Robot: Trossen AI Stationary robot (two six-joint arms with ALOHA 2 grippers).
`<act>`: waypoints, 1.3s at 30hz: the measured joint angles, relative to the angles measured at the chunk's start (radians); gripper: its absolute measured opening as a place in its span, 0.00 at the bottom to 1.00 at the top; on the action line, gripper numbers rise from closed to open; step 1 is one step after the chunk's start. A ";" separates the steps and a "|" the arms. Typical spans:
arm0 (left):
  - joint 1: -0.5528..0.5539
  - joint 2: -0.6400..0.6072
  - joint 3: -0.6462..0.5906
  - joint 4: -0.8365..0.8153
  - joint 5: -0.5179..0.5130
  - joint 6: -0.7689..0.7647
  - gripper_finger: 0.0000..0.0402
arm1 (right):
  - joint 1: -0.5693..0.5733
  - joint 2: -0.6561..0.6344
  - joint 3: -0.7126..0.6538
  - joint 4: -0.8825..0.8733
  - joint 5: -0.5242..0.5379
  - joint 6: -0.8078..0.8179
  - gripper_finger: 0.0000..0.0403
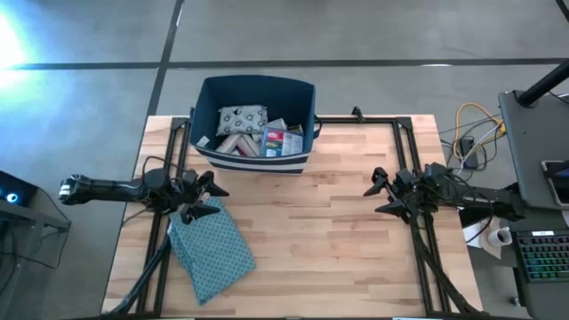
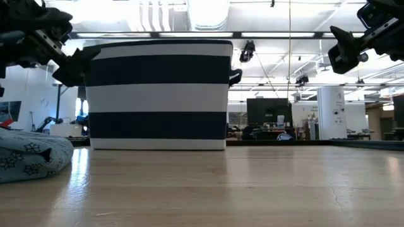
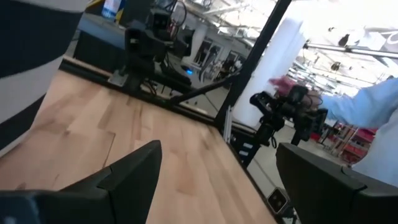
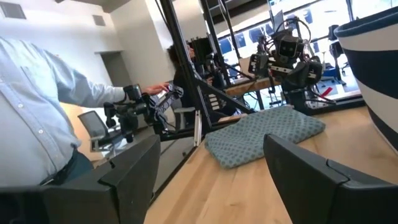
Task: Pick & place medical supplies in basket/bin
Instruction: Return to Home Position
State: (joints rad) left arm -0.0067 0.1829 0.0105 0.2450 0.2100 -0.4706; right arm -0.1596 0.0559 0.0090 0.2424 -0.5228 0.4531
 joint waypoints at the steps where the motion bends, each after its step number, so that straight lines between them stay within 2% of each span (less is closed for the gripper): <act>1: 0.000 -0.001 0.000 -0.009 0.000 0.000 0.74 | 0.000 0.000 0.000 0.000 0.000 0.000 0.69; 12: 0.000 -0.183 0.000 -0.101 0.000 0.000 0.74 | 0.000 -0.056 0.000 -0.001 0.000 0.000 0.68; 39: 0.001 -0.179 0.000 -0.107 -0.002 0.000 0.74 | 0.001 -0.056 0.001 -0.007 0.001 0.000 0.69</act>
State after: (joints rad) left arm -0.0059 0.0039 0.0105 0.1379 0.2077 -0.4702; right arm -0.1589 -0.0002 0.0097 0.2356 -0.5220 0.4530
